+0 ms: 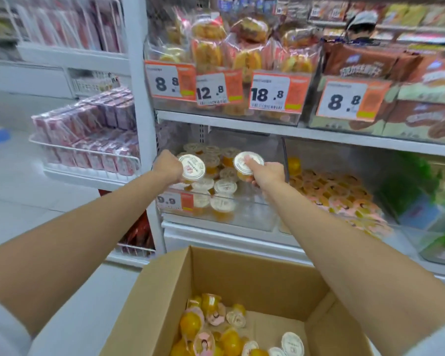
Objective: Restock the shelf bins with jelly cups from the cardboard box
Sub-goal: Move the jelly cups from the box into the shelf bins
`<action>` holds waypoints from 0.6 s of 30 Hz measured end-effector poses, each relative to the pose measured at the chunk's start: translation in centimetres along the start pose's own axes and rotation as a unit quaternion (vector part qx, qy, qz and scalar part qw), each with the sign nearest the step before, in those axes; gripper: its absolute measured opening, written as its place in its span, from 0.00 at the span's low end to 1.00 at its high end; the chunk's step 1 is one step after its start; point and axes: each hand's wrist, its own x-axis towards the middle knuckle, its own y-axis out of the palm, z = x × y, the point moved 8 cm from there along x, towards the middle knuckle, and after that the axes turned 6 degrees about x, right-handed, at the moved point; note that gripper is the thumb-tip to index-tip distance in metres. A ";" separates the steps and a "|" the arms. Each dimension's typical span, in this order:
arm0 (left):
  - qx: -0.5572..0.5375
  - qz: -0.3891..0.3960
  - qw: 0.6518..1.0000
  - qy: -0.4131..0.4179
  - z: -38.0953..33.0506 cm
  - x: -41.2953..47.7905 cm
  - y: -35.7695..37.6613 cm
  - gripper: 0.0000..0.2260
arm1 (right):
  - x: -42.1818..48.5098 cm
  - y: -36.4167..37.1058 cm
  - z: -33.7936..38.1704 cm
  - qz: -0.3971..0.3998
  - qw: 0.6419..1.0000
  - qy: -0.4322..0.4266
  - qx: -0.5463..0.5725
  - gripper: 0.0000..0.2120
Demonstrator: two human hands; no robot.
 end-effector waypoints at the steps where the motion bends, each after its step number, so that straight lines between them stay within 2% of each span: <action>1: 0.029 -0.003 1.000 -0.006 0.4 1.2 0.2 0.08 | 1.3 0.8 -0.6 -0.009 1.000 0.015 0.007 0.27; 3: 0.083 0.021 0.996 0.006 0.6 2.8 1.2 0.06 | 3.9 2.4 -1.7 -0.015 0.999 0.041 0.022 0.25; 6: 0.202 0.046 0.978 0.028 1.2 4.9 3.3 0.05 | 6.6 5.8 -3.8 0.050 0.995 0.089 0.023 0.10; 10: 0.376 -0.089 0.912 0.138 0.2 5.2 2.8 0.11 | 8.9 7.4 -5.9 0.028 0.990 0.103 0.091 0.04; 11: 0.414 -0.104 0.889 0.165 -0.1 4.8 3.0 0.14 | 9.1 7.4 -6.2 0.014 0.989 0.095 0.113 0.02; 12: 0.435 -0.102 0.874 0.189 -0.4 4.5 3.1 0.19 | 9.3 7.2 -6.2 0.000 0.988 0.082 0.132 0.05; 13: 0.433 -0.080 0.875 0.201 -0.4 4.5 3.4 0.23 | 9.4 6.9 -6.0 -0.013 0.988 0.064 0.142 0.08; 15: 0.379 -0.006 0.906 0.188 0.3 4.9 4.0 0.28 | 9.9 7.0 -5.8 -0.015 0.995 0.027 0.092 0.09; 18: 0.332 0.030 0.923 0.191 1.0 5.6 4.5 0.24 | 9.9 7.4 -6.1 -0.014 0.999 0.016 0.031 0.09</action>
